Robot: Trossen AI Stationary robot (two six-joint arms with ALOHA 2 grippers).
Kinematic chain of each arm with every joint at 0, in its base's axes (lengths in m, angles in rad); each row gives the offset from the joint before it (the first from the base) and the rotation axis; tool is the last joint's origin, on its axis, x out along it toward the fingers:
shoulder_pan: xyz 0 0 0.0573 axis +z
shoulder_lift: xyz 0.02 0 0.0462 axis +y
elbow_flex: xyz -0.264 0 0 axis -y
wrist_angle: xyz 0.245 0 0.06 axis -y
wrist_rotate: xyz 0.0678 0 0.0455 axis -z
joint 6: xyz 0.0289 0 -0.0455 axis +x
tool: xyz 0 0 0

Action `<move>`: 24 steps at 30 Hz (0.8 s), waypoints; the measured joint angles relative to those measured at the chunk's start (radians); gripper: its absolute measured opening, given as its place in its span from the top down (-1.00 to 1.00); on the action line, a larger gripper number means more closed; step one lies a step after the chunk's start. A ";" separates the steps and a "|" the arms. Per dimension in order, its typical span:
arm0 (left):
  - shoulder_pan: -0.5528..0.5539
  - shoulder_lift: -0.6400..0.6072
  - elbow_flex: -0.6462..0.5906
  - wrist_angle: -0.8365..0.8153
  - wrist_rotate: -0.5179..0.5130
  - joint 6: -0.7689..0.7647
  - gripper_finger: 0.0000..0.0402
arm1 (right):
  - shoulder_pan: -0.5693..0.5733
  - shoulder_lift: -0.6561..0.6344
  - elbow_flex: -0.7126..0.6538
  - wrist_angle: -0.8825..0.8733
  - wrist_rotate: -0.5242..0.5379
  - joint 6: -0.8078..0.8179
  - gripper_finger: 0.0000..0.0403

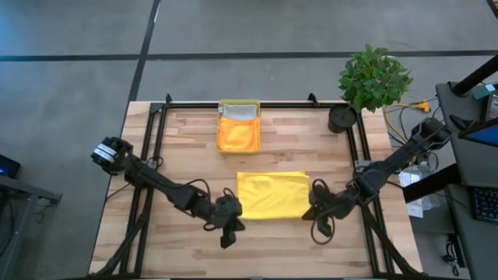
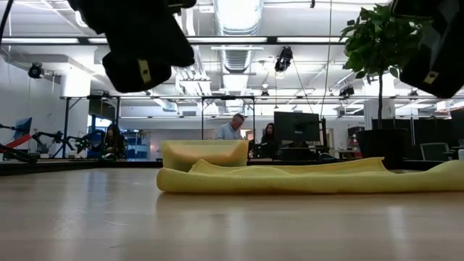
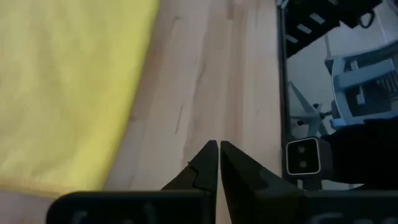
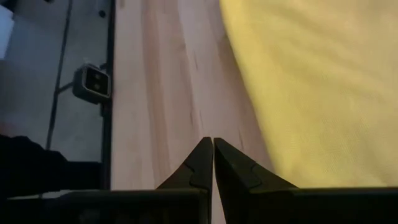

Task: Fold microfiber towels
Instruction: Fold the yellow microfiber cloth

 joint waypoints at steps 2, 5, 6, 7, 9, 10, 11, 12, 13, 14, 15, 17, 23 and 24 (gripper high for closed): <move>0.004 0.000 0.000 -0.018 0.001 0.003 0.92 | 0.009 0.015 -0.002 -0.003 0.000 0.006 0.95; 0.004 0.000 0.000 -0.020 0.003 0.069 0.71 | 0.013 0.035 -0.004 0.002 -0.001 0.010 0.95; 0.004 0.000 0.000 -0.021 0.003 0.087 0.62 | 0.013 0.040 -0.004 -0.003 -0.001 0.010 0.95; 0.004 0.006 0.000 -0.022 0.003 0.112 0.51 | 0.013 0.045 -0.005 0.002 -0.001 0.010 0.95; -0.001 0.014 0.001 -0.038 0.004 0.175 0.29 | 0.013 0.048 -0.005 0.015 0.000 0.009 0.95; -0.003 0.020 0.001 -0.048 0.004 0.204 0.18 | 0.013 0.052 -0.005 0.029 0.000 0.005 0.95; -0.004 0.026 0.001 -0.046 0.004 0.228 0.07 | 0.013 0.056 -0.005 0.052 0.000 -0.002 0.95; -0.006 0.032 0.001 -0.053 0.004 0.247 -0.04 | 0.013 0.060 -0.005 0.073 -0.002 -0.022 0.95; -0.007 0.038 0.002 -0.066 0.004 0.268 -0.14 | 0.013 0.063 -0.005 0.100 -0.012 -0.057 0.94; -0.007 0.045 0.002 -0.073 0.004 0.287 -0.23 | 0.013 0.068 -0.005 0.139 -0.023 -0.095 0.93; -0.007 0.052 0.002 -0.082 0.003 0.304 -0.30 | 0.013 0.074 -0.003 0.170 -0.031 -0.122 0.91; -0.007 0.064 0.002 -0.098 -0.012 0.331 -0.43 | 0.013 0.089 -0.003 0.195 -0.035 -0.160 0.85; 0.001 0.116 0.005 -0.095 -0.074 0.391 -0.52 | 0.015 0.148 -0.003 0.150 -0.069 -0.197 0.50; 0.002 0.124 0.005 -0.096 -0.086 0.393 -0.52 | 0.015 0.160 -0.003 0.146 -0.070 -0.209 0.43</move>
